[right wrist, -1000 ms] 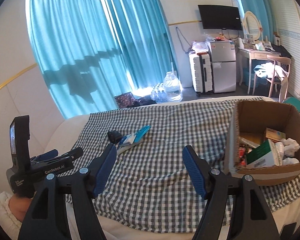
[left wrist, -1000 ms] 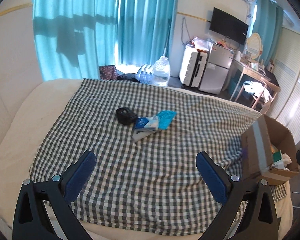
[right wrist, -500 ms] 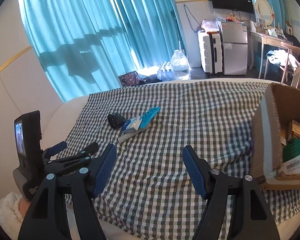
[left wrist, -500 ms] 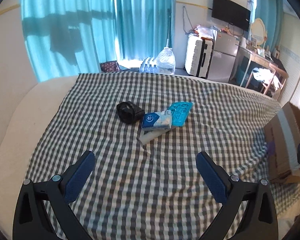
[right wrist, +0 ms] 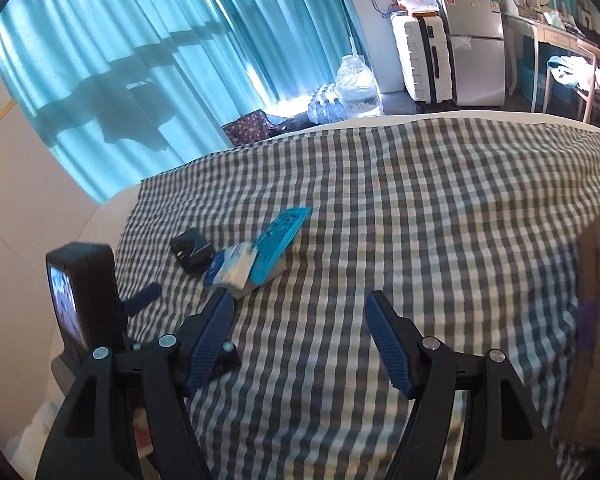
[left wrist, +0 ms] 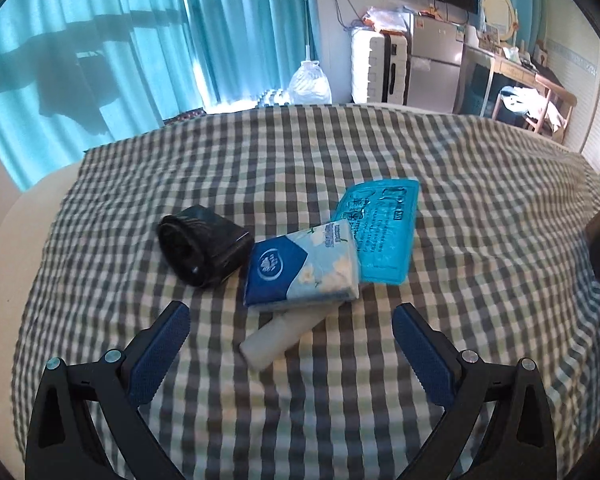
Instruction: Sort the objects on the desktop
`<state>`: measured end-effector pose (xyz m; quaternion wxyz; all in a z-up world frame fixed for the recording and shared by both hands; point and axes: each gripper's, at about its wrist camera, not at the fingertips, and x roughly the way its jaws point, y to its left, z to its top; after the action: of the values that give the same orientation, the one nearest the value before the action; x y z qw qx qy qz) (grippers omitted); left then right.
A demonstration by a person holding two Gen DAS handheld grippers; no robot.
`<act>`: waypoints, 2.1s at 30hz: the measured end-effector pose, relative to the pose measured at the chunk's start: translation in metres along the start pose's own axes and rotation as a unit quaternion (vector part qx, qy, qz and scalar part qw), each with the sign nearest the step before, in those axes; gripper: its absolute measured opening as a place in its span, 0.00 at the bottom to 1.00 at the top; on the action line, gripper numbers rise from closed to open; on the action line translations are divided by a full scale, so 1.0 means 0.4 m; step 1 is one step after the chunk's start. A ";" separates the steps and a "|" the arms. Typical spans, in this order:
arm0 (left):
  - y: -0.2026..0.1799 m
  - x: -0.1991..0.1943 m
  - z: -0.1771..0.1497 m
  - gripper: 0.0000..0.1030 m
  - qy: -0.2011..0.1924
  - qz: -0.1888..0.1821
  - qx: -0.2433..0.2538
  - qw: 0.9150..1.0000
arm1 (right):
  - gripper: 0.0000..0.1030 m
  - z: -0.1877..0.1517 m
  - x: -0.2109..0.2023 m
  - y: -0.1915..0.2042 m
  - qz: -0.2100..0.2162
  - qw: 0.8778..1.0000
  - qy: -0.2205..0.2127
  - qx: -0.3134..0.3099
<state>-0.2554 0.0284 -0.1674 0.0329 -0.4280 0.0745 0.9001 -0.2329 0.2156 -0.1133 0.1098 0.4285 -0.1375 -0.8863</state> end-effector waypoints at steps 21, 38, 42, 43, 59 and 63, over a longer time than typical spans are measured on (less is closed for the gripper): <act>0.051 0.116 0.009 0.95 0.005 -0.036 0.003 0.999 | 0.14 0.080 0.320 0.039 0.067 0.997 0.040 0.029; 0.047 0.170 0.087 1.00 0.061 -0.056 -0.055 0.995 | 0.12 -0.104 0.067 -0.123 -0.017 0.998 0.059 0.007; 0.061 0.192 0.099 1.00 0.066 -0.055 -0.054 0.995 | 0.12 -0.114 0.088 -0.119 0.000 0.997 0.070 0.019; 0.061 0.195 0.100 1.00 0.070 -0.055 -0.054 0.995 | 0.12 -0.114 0.092 -0.124 0.012 0.997 0.067 0.033; 0.039 0.086 0.101 0.41 0.012 -0.073 -0.032 0.997 | 0.78 -0.102 0.130 -0.029 -0.058 0.996 0.050 -0.040; 0.037 0.085 0.099 0.41 0.011 -0.076 -0.018 0.997 | 0.78 -0.100 0.127 -0.044 -0.042 0.997 0.066 -0.002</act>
<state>-0.3090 0.0199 -0.1677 0.0929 -0.4427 0.0259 0.8915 -0.2336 0.2101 -0.1801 0.0816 0.4911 -0.1103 -0.8602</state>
